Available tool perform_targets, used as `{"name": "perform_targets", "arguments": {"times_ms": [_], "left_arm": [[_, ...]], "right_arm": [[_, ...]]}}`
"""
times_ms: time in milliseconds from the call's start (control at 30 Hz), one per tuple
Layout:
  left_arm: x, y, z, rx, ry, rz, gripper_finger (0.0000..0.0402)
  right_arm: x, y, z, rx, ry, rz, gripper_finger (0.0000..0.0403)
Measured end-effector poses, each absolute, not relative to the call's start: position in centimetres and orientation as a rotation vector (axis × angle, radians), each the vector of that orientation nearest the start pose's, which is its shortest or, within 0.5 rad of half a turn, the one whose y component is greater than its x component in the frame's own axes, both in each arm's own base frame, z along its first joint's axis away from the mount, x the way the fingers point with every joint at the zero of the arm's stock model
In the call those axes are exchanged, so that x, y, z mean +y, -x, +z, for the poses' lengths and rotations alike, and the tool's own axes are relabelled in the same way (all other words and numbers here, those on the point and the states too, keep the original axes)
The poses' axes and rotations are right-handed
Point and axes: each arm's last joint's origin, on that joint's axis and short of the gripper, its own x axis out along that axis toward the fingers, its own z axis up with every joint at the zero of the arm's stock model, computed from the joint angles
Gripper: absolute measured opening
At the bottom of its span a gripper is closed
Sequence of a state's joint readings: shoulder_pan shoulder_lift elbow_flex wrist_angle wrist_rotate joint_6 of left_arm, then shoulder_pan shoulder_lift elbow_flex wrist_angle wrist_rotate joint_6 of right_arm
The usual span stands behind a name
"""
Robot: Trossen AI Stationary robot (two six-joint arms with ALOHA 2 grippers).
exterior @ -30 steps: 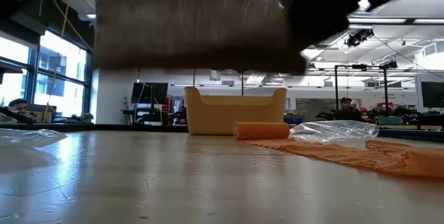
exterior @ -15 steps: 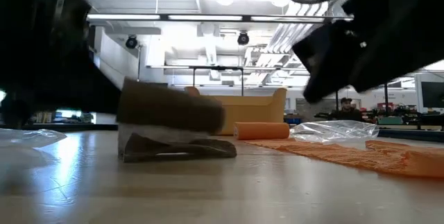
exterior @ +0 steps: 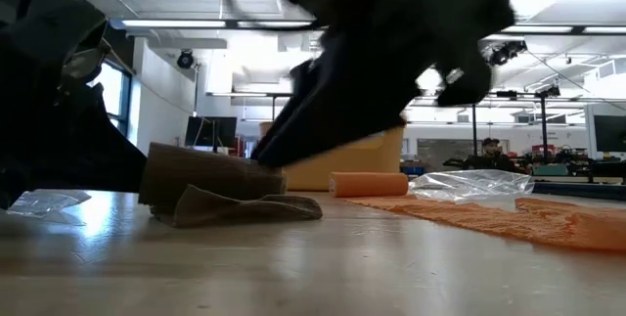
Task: Roll bandage
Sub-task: Roll the brown bandage
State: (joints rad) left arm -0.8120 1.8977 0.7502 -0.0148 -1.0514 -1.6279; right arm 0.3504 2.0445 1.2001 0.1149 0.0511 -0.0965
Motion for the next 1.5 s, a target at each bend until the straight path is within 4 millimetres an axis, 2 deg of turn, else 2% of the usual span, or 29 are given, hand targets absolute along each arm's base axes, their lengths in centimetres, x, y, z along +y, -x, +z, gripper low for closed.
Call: {"name": "perform_targets", "arguments": {"times_ms": [233, 300, 433, 533, 667, 833, 933, 1067, 1233, 1367, 1500], "left_arm": [[-19.4, -21.9, 7.9, 0.335, 0.607, 0.638, 0.0000], [-19.4, -21.8, 7.8, 0.340, 0.600, 0.640, 0.0000], [-19.1, -21.8, 7.7, 0.353, 0.585, 0.652, 0.0000], [-18.8, -21.8, 7.7, 0.364, 0.566, 0.667, 0.0000], [-18.3, -22.1, 7.6, 0.367, 0.554, 0.692, 0.0000], [-17.7, -22.7, 7.7, 0.332, 0.556, 0.719, 0.0000], [-17.9, -23.2, 8.0, 0.259, 0.567, 0.708, 0.0000], [-19.0, -24.0, 8.9, 0.150, 0.595, 0.650, 0.0000], [-20.7, -25.1, 10.8, 0.050, 0.599, 0.601, 0.0000], [-21.4, -25.7, 11.9, 0.001, 0.575, 0.611, 0.0000], [-21.2, -25.9, 12.0, -0.013, 0.562, 0.629, 0.0000]], "right_arm": [[13.1, -42.1, 10.8, 0.843, 0.263, 0.294, 0.0134], [13.4, -42.2, 10.4, 0.859, 0.283, 0.302, 0.0110], [14.9, -41.6, 10.5, 0.864, 0.312, 0.315, 0.0023], [16.6, -40.7, 11.0, 0.873, 0.317, 0.308, 0.0012], [19.5, -38.9, 12.6, 0.862, 0.303, 0.375, 0.0003], [22.1, -37.2, 16.2, 0.759, 0.297, 0.381, 0.0002], [22.7, -36.3, 18.2, 0.698, 0.312, 0.304, 0.0002], [22.1, -36.0, 20.3, 0.646, 0.324, 0.208, 0.0001], [20.6, -36.6, 19.1, 0.702, 0.327, 0.193, 0.0001], [20.0, -36.2, 16.1, 0.788, 0.295, 0.200, 0.0001], [20.6, -35.5, 14.0, 0.831, 0.245, 0.220, 0.0000]]}}
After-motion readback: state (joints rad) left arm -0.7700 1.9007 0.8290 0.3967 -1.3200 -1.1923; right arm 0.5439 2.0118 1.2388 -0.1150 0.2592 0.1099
